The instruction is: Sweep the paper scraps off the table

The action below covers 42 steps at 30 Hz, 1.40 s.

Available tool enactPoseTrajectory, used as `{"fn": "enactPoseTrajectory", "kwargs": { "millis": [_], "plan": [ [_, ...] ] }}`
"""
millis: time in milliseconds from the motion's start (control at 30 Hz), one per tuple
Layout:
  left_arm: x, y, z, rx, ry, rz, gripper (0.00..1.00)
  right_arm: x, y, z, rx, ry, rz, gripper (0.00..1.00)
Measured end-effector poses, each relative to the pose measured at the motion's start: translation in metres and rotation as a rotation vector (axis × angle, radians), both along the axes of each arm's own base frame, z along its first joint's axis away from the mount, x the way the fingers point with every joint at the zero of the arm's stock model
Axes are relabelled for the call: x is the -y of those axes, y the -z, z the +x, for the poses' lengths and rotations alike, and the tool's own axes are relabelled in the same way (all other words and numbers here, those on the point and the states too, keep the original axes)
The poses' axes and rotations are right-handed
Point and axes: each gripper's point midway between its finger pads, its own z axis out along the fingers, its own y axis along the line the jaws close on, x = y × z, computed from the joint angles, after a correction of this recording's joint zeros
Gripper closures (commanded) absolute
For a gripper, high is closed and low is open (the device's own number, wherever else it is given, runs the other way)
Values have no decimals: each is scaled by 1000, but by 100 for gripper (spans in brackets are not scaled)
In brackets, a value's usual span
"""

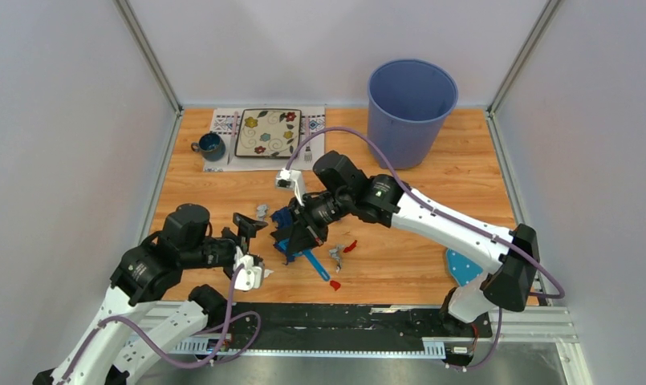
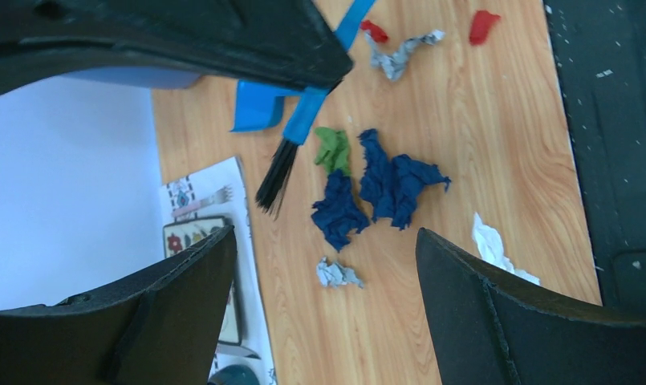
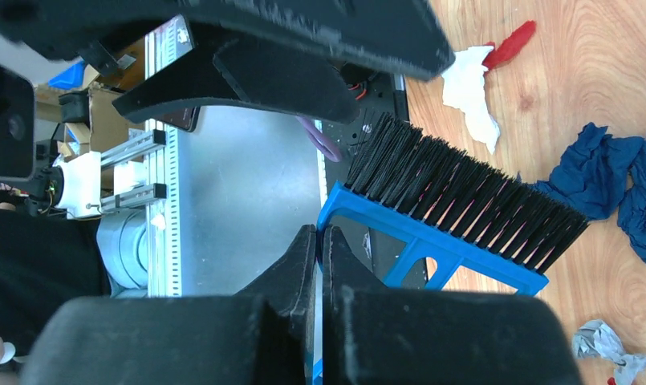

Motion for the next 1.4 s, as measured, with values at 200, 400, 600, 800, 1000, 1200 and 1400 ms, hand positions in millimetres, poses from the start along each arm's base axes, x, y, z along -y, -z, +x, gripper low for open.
{"fn": "enactPoseTrajectory", "kwargs": {
  "millis": [200,400,600,800,1000,1200,1400],
  "plan": [
    [2,16,-4,13,79,56,11,-8,10,1,-28,-15,-21,100],
    [7,12,0,106,143,63,21,-16,7,1,-53,-27,-11,100],
    [17,15,7,76,156,54,39,-28,5,2,-72,-41,-2,100],
    [21,25,11,12,157,80,60,-31,1,0,-68,-51,19,100],
    [23,25,12,-21,143,75,100,-32,-2,-4,-73,-72,30,100],
    [21,29,12,-76,101,73,100,-30,0,-1,-64,-66,23,66],
    [18,32,30,-203,-116,35,100,-4,-12,44,2,105,29,8]
  ]
}}
